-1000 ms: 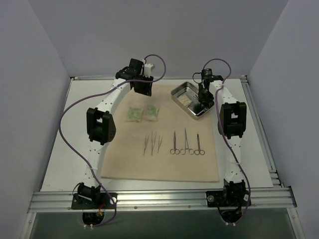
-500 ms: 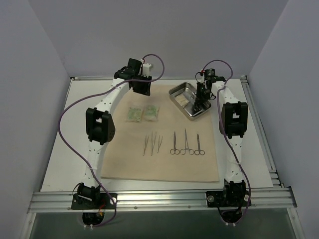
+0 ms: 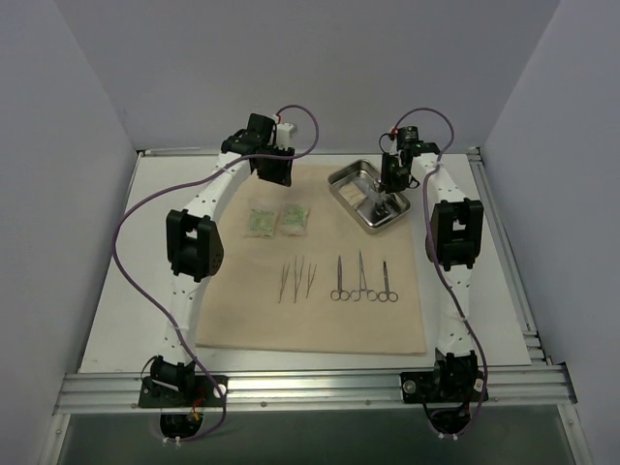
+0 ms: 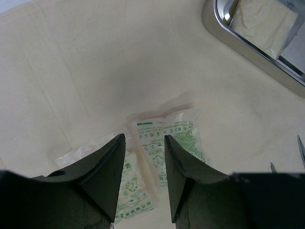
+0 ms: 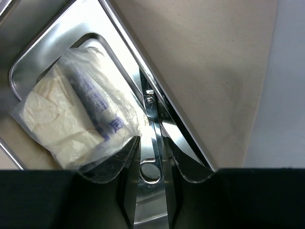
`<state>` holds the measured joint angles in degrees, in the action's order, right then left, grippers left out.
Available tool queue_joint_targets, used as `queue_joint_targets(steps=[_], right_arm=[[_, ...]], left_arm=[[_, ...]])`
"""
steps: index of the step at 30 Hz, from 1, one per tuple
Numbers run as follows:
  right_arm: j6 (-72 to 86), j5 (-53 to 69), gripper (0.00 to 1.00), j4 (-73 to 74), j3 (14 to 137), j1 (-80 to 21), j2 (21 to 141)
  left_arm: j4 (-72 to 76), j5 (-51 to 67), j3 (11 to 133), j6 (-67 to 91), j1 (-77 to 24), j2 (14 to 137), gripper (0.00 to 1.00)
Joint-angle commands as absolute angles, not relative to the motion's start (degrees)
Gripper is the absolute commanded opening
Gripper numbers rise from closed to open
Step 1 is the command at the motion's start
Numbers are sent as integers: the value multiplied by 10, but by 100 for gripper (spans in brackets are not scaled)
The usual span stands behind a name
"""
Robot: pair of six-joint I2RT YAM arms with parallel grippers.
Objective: Open and lay out the surgical kit
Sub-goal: Adjust the medical item in the container.
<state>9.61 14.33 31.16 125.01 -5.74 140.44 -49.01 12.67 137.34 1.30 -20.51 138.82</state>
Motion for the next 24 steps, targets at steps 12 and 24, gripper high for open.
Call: queue_joint_targets(steps=[12,24], right_arm=[[38,124,20,359,1169,-106,1318],[32,69,21,375,1189,-109,1345]], left_arm=[[-474,127,1378,16,-202,1383,48],[-475,125,1374,15,-200,1380,48]])
